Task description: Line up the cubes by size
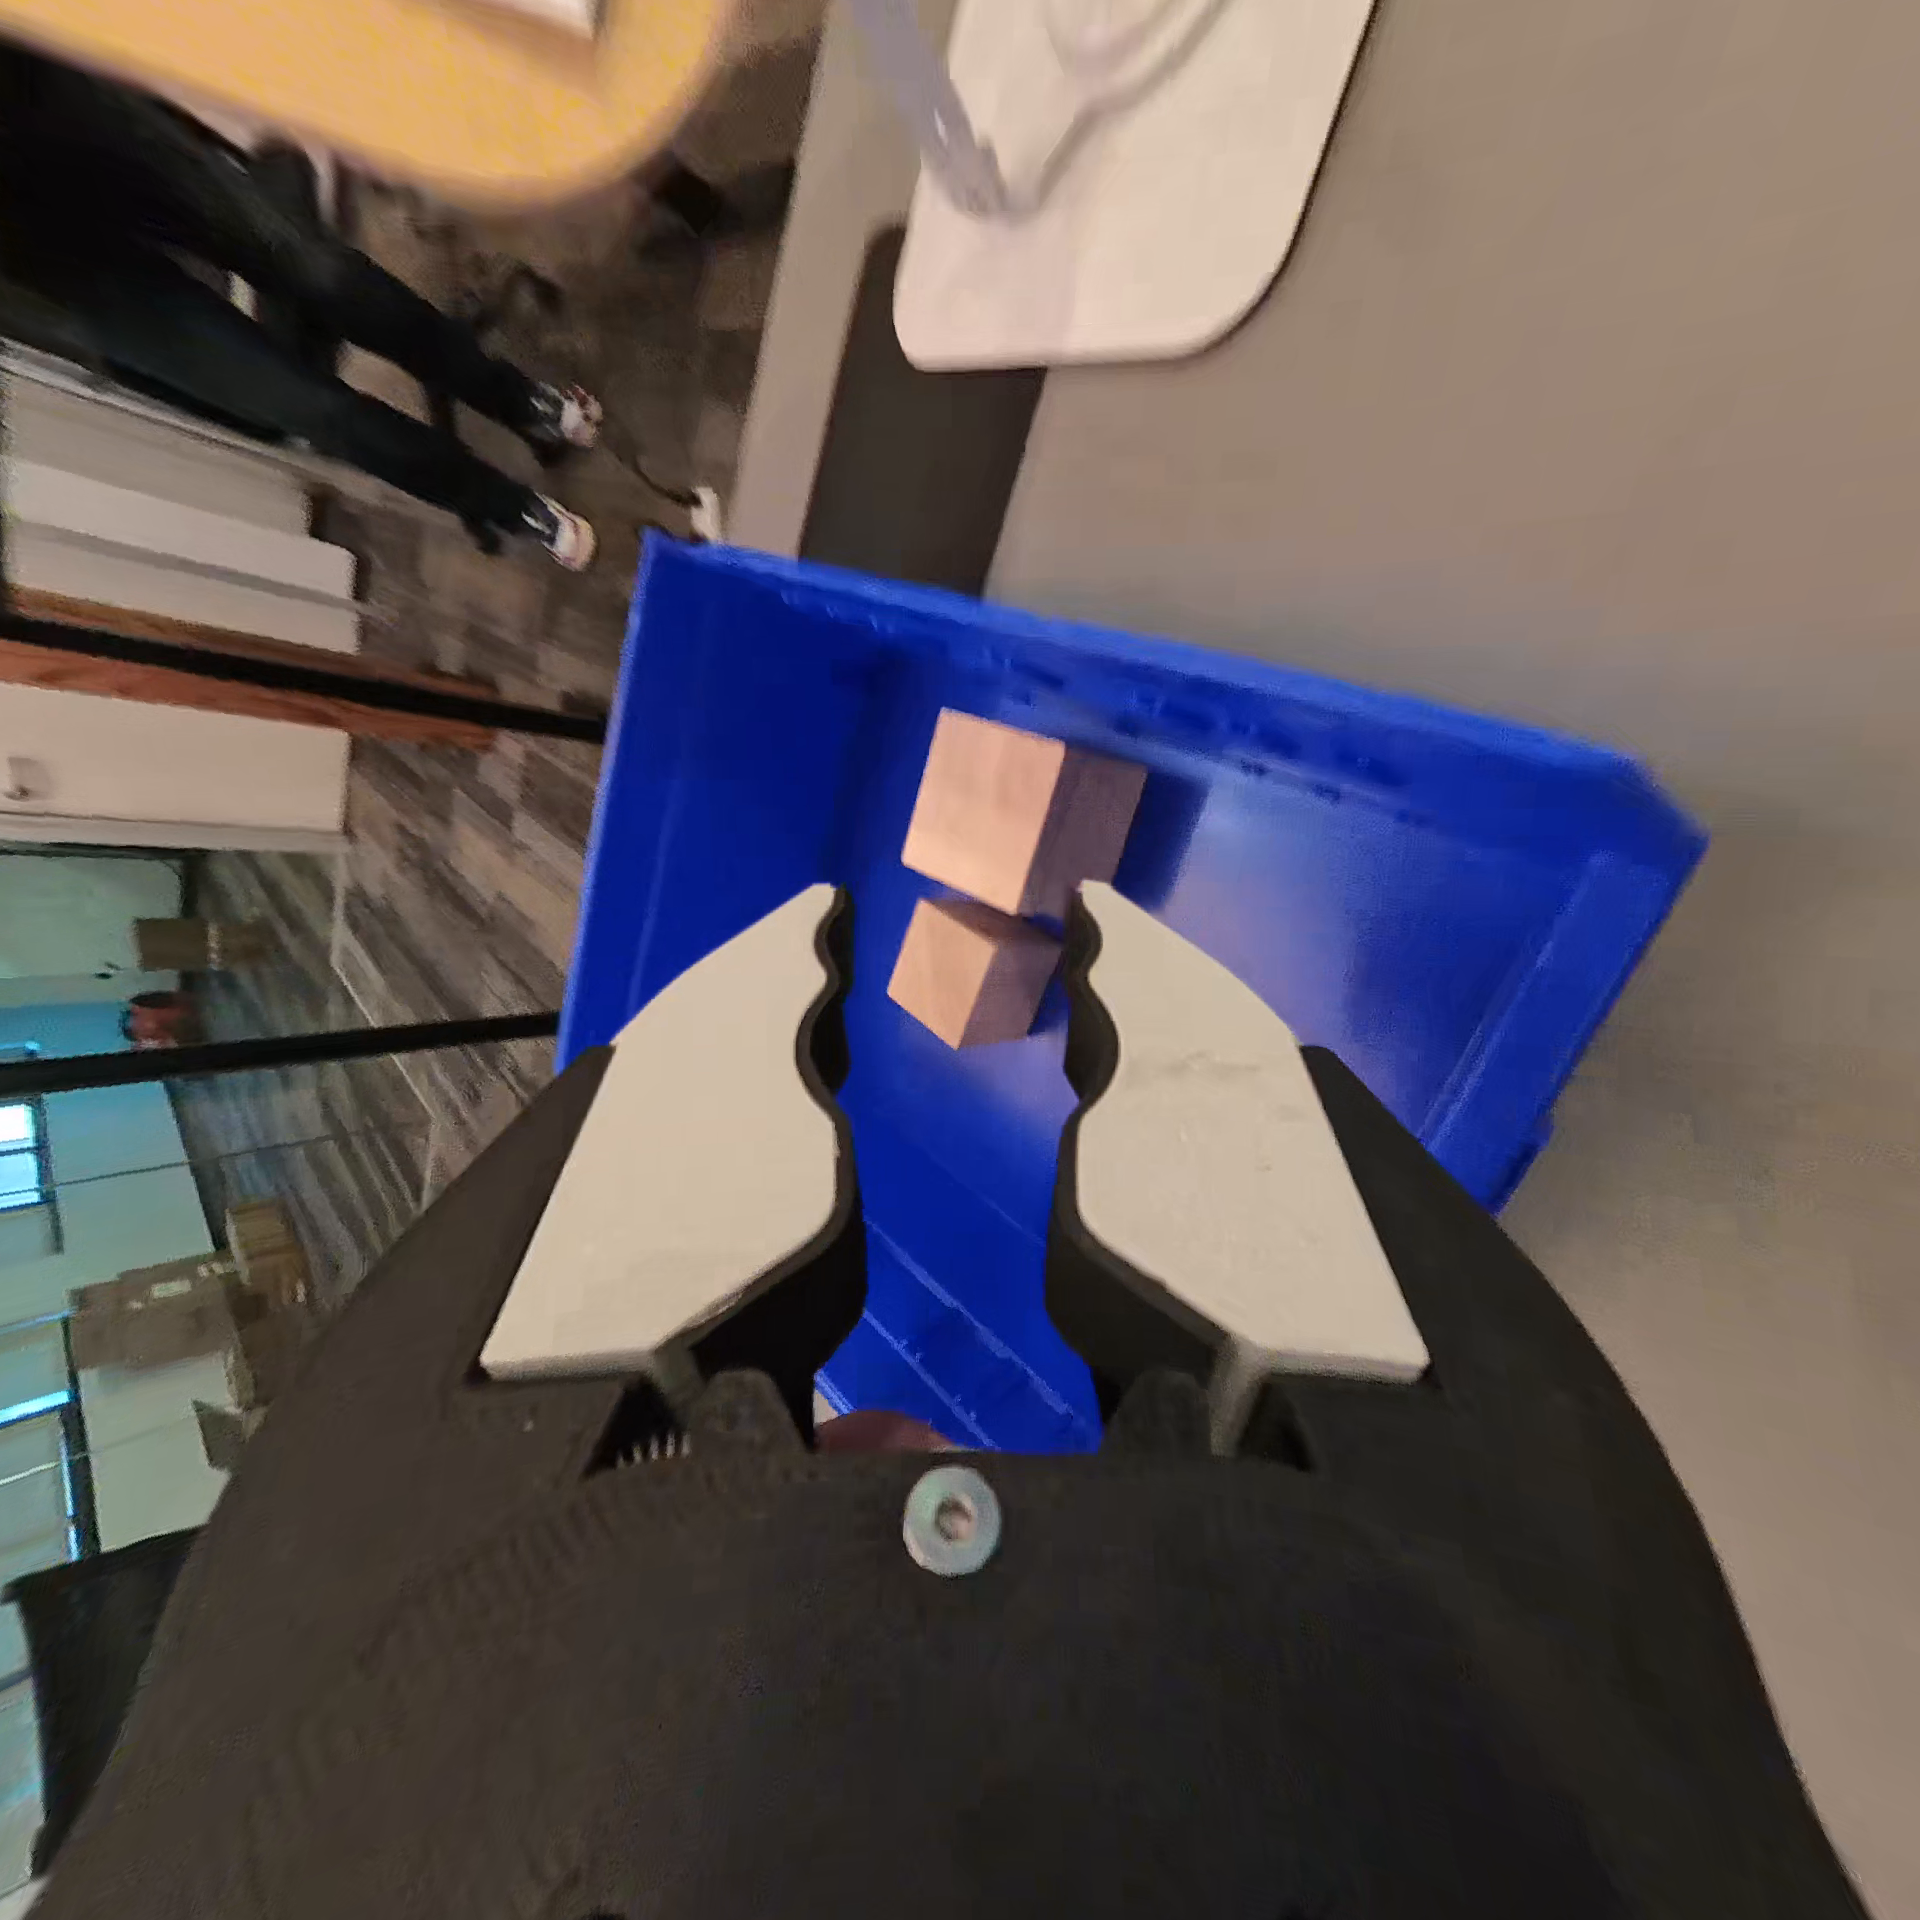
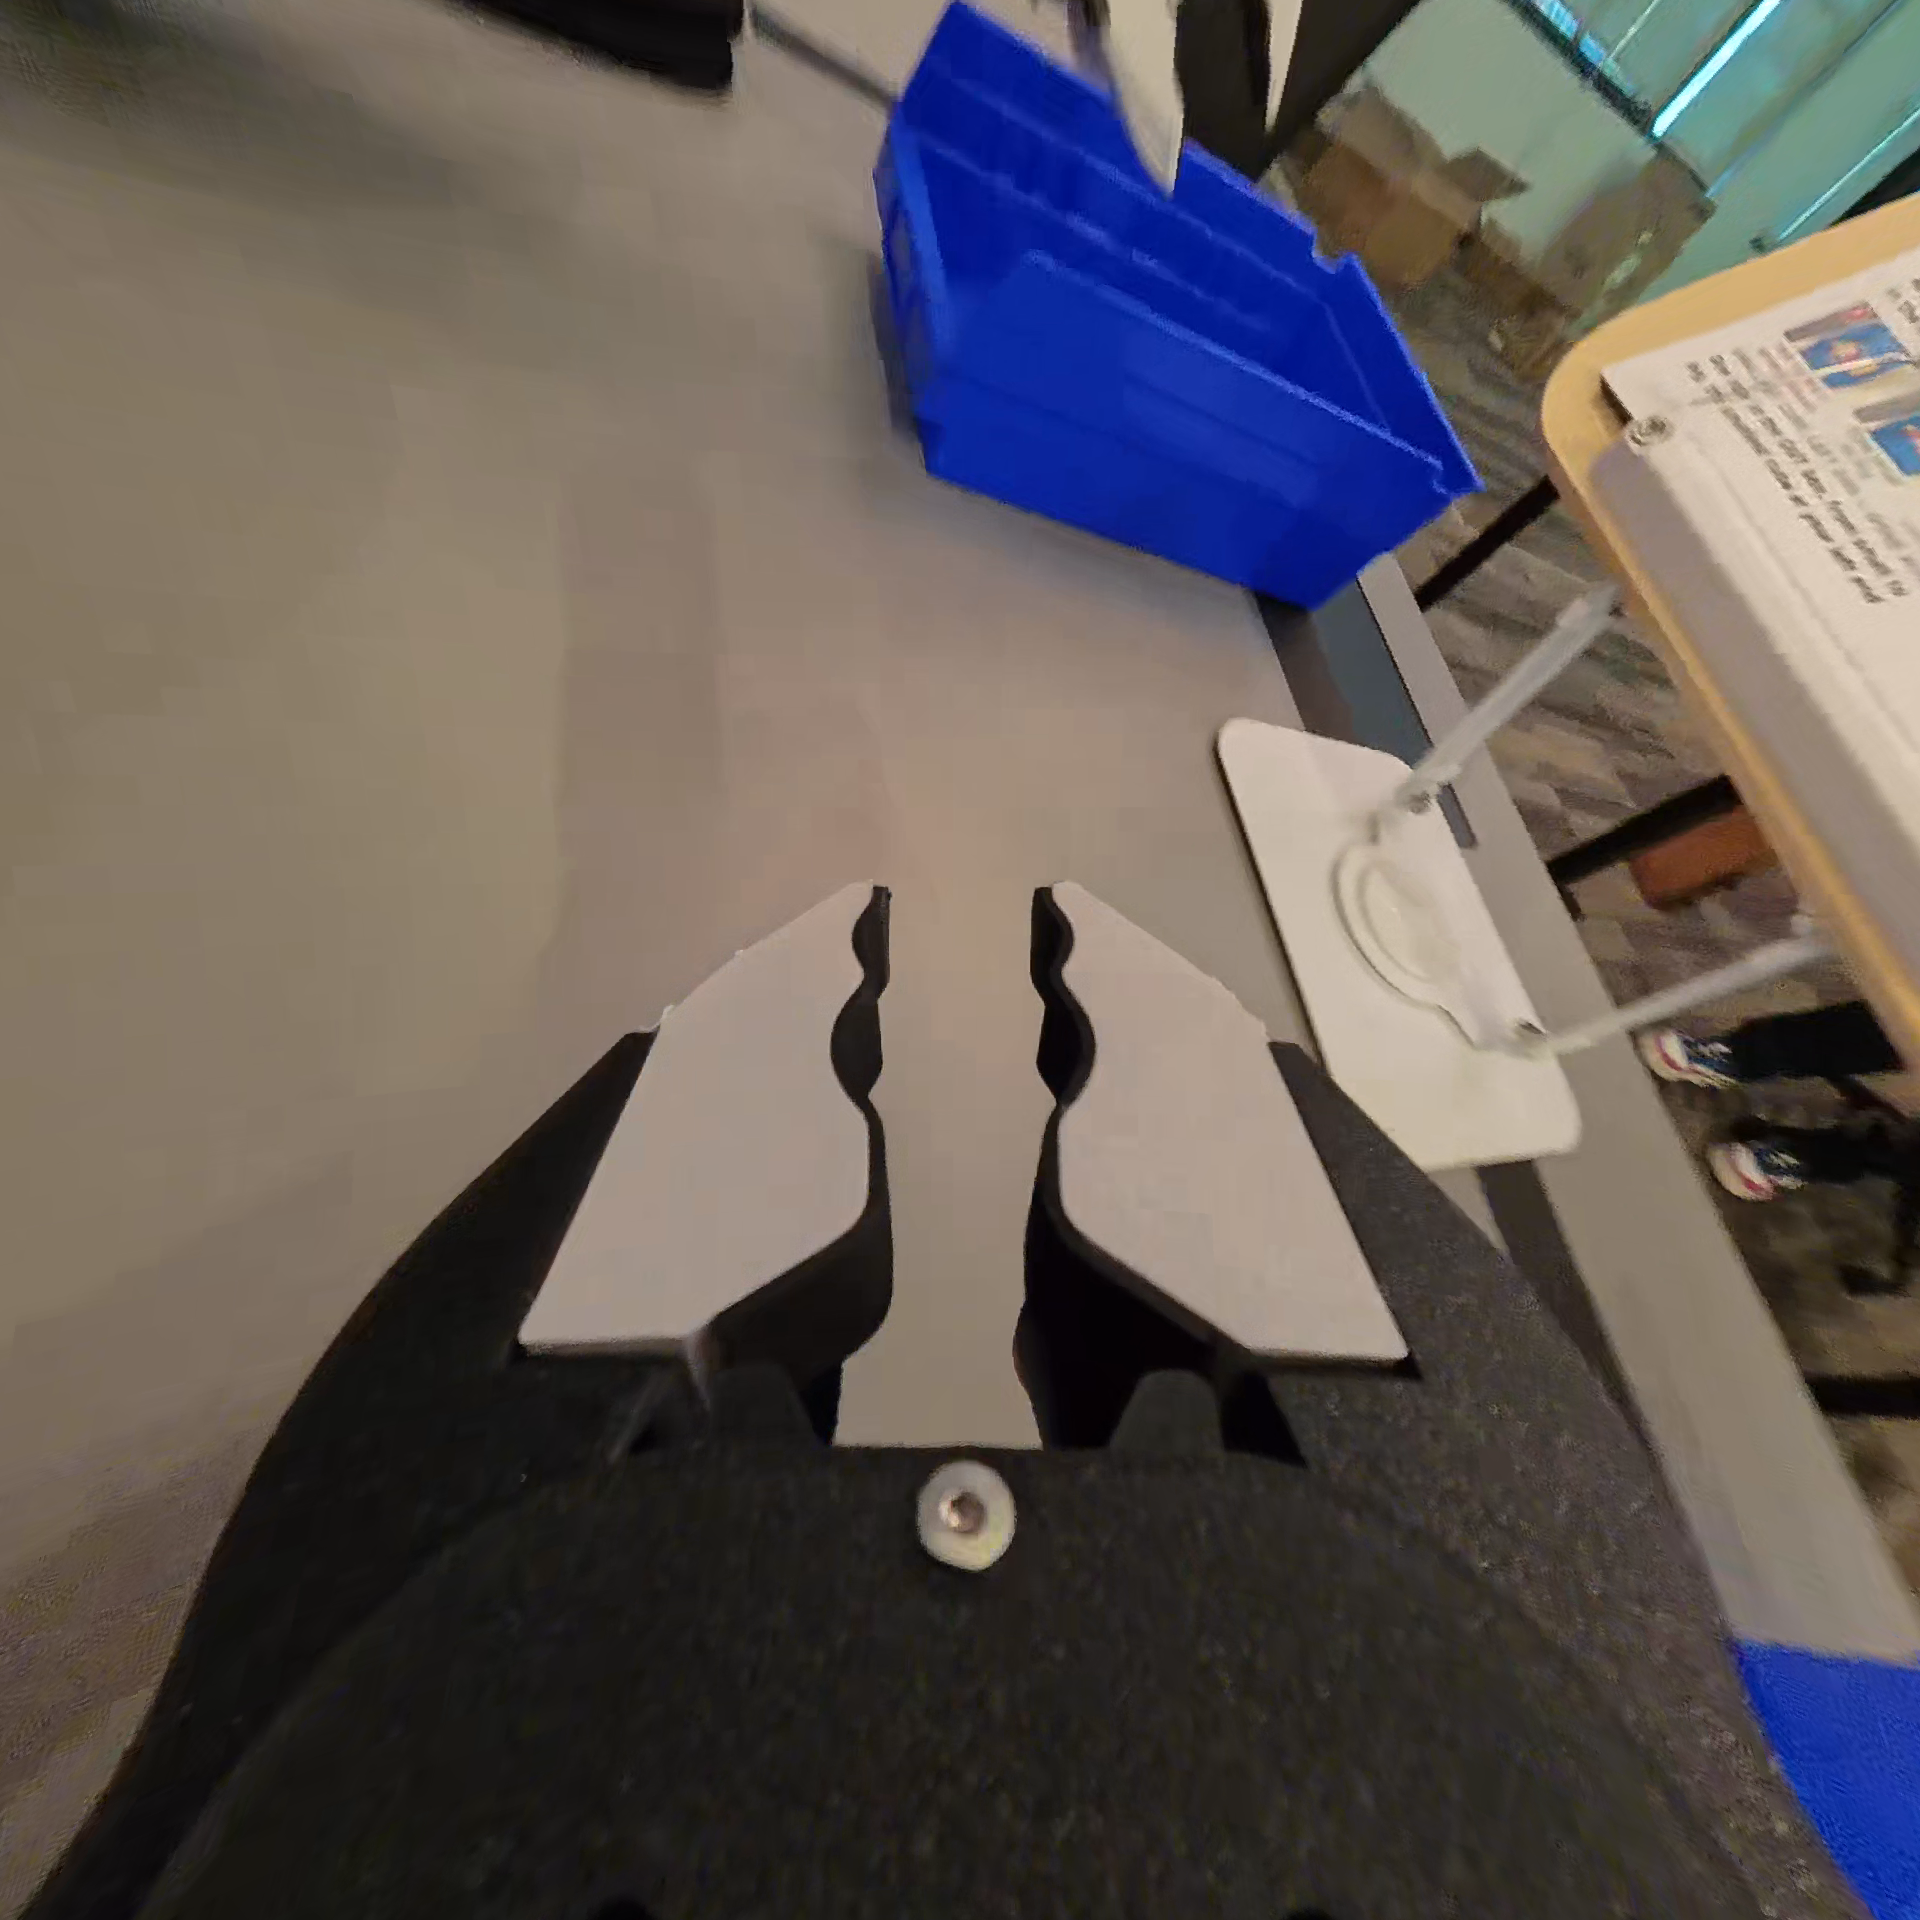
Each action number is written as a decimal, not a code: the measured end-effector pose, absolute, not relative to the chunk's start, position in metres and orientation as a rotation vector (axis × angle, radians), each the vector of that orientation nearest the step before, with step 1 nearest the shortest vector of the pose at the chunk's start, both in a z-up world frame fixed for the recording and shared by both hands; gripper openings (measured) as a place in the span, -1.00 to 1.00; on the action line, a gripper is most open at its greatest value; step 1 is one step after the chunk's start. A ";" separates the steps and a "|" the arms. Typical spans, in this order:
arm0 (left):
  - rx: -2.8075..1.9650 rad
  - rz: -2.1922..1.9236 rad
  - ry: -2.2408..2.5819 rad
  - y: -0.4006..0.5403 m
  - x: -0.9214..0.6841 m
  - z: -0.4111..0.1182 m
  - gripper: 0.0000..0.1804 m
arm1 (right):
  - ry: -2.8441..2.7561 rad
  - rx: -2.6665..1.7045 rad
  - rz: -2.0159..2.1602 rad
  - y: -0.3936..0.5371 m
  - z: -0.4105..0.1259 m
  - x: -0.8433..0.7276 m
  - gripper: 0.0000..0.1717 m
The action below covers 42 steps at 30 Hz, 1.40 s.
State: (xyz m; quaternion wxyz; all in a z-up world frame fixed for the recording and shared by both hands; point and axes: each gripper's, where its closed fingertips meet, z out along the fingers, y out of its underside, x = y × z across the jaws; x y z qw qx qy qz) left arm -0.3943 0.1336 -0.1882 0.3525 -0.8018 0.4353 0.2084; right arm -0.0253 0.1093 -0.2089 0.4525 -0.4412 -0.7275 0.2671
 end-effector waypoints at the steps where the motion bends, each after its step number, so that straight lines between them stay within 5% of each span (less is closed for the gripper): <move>1: -2.107 0.552 1.138 0.137 -0.404 -0.196 -0.56 | -1.772 -1.080 0.720 0.101 -0.210 -0.031 -0.71; 18: -2.523 0.492 1.512 0.177 -0.480 -0.291 -0.31 | -1.945 -1.015 0.735 0.069 -0.260 -0.042 -0.73; 25: -2.595 0.403 1.535 0.178 -0.484 -0.311 -0.40 | -1.977 -1.012 0.721 0.067 -0.267 -0.040 -0.73; 33: -2.553 0.422 1.436 0.181 -0.484 -0.300 -0.45 | -1.964 -1.010 0.727 0.069 -0.265 -0.040 -0.73; 42: -2.125 0.402 1.158 0.168 -0.429 -0.197 -0.46 | -1.745 -0.995 0.786 0.086 -0.226 -0.048 -0.63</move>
